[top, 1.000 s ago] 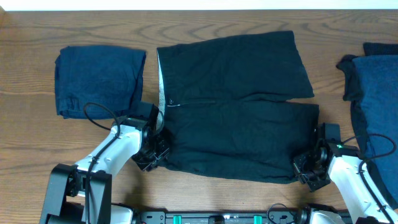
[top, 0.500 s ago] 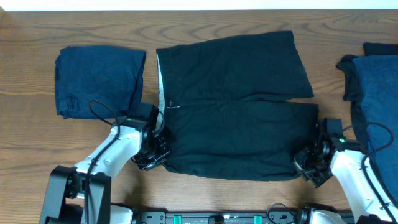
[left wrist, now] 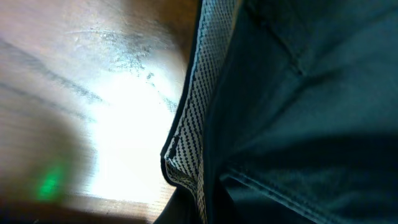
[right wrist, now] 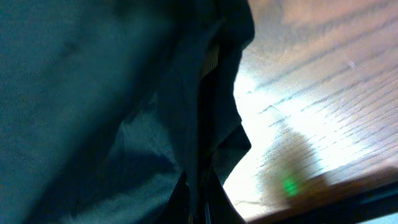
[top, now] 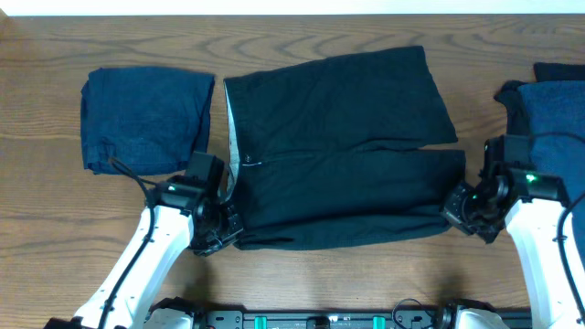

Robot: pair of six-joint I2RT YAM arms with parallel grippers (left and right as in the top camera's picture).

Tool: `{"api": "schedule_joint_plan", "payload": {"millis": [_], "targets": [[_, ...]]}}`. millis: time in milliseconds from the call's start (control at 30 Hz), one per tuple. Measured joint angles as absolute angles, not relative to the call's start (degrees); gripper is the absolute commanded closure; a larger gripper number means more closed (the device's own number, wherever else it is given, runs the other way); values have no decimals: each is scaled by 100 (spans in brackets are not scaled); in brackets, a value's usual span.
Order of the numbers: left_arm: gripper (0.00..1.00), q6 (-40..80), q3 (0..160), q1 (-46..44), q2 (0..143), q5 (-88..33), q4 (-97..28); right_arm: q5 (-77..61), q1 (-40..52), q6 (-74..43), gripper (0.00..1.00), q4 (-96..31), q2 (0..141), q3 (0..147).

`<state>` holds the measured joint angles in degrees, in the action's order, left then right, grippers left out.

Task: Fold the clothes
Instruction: 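Lift the bottom hems with both grippers and fold them up to the waistband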

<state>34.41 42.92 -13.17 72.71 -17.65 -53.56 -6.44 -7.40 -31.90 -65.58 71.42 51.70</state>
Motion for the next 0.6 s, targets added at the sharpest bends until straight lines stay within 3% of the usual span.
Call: {"api": "schedule_joint_plan", "payload": {"millis": [600], "targets": [[94, 2945, 6689, -1319, 7269, -1457, -6112, -720, -740, -2432, 99, -6652, 7363, 7192]]}}
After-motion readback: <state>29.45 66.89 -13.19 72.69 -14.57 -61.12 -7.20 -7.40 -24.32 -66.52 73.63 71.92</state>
